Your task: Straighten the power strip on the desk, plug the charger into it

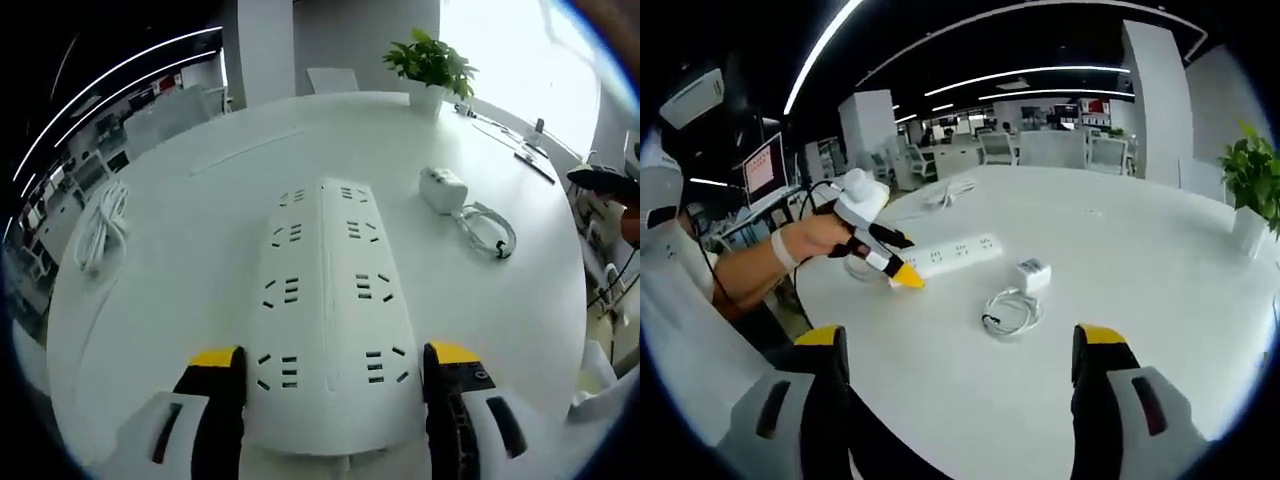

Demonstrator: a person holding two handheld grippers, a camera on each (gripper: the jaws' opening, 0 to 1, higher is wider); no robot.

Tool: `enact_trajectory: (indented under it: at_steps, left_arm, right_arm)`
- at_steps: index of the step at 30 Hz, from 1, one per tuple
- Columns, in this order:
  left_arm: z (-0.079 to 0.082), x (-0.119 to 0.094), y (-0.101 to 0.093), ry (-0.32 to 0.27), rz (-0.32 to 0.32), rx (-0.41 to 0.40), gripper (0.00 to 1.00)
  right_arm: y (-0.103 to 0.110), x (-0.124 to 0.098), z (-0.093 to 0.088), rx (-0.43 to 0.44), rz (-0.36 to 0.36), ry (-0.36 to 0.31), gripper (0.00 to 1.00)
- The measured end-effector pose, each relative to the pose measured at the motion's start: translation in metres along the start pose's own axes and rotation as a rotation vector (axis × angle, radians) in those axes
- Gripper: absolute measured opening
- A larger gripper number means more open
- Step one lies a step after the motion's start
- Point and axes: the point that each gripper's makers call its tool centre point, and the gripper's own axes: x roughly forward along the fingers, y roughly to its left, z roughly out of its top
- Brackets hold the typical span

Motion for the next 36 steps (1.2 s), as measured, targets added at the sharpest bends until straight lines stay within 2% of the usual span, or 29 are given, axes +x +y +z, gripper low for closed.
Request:
enact_trajectory:
  at_steps: [3, 7, 11, 14, 15, 17, 19, 21, 23, 25, 26, 28, 30, 32, 33, 35, 36]
  left_arm:
    - [0.001, 0.001, 0.002, -0.001, -0.001, 0.002, 0.74]
    - [0.001, 0.001, 0.000, -0.004, -0.003, 0.005, 0.74]
    - [0.002, 0.003, 0.001, -0.004, -0.008, 0.012, 0.74]
    - [0.002, 0.002, -0.001, -0.010, -0.009, 0.013, 0.74]
    - [0.002, 0.002, -0.001, -0.010, -0.009, 0.013, 0.74]
    - [0.002, 0.003, 0.000, -0.009, -0.010, 0.014, 0.74]
    - [0.001, 0.003, -0.002, -0.010, -0.010, 0.015, 0.74]
    - [0.000, 0.003, -0.002, -0.012, -0.010, 0.015, 0.74]
    - [-0.001, 0.002, -0.003, -0.017, -0.012, 0.016, 0.74]
    - [0.000, 0.003, -0.003, -0.018, -0.014, 0.018, 0.74]
    - [0.000, 0.003, -0.003, -0.017, -0.013, 0.018, 0.74]
    - [0.000, 0.003, -0.004, -0.017, -0.014, 0.019, 0.74]
    - [0.000, 0.004, -0.004, -0.016, -0.015, 0.021, 0.74]
    - [0.000, 0.003, -0.005, -0.014, -0.015, 0.021, 0.74]
    - [-0.001, 0.003, -0.005, -0.013, -0.015, 0.021, 0.74]
    - [0.000, 0.004, -0.005, -0.010, -0.015, 0.021, 0.74]
    - [0.000, 0.004, -0.006, -0.010, -0.015, 0.021, 0.74]
  right_arm:
    - [0.001, 0.010, 0.008, -0.145, 0.014, 0.050, 0.83]
    - [0.004, 0.027, 0.023, -0.260, 0.065, 0.081, 0.83]
    - [0.007, 0.051, 0.040, -0.257, 0.167, 0.108, 0.82]
    - [0.005, 0.072, 0.060, -0.372, 0.202, 0.127, 0.83]
    - [0.010, 0.078, 0.065, -0.375, 0.242, 0.132, 0.84]
    - [0.019, 0.089, 0.075, -0.320, 0.321, 0.142, 0.84]
    - [0.018, 0.103, 0.085, -0.333, 0.343, 0.149, 0.83]
    - [0.013, 0.118, 0.084, -0.414, 0.351, 0.198, 0.83]
    - [0.005, 0.137, 0.079, -0.557, 0.365, 0.239, 0.84]
    - [-0.004, 0.157, 0.073, -0.653, 0.375, 0.285, 0.84]
    - [-0.008, 0.166, 0.070, -0.726, 0.387, 0.310, 0.84]
    - [-0.013, 0.186, 0.070, -0.840, 0.391, 0.331, 0.85]
    - [-0.008, 0.205, 0.071, -0.941, 0.443, 0.351, 0.86]
    - [-0.001, 0.221, 0.074, -0.970, 0.488, 0.355, 0.85]
    - [0.000, 0.228, 0.073, -1.023, 0.508, 0.372, 0.85]
    - [-0.003, 0.240, 0.068, -1.113, 0.519, 0.420, 0.85]
    - [-0.008, 0.245, 0.063, -1.164, 0.522, 0.468, 0.85]
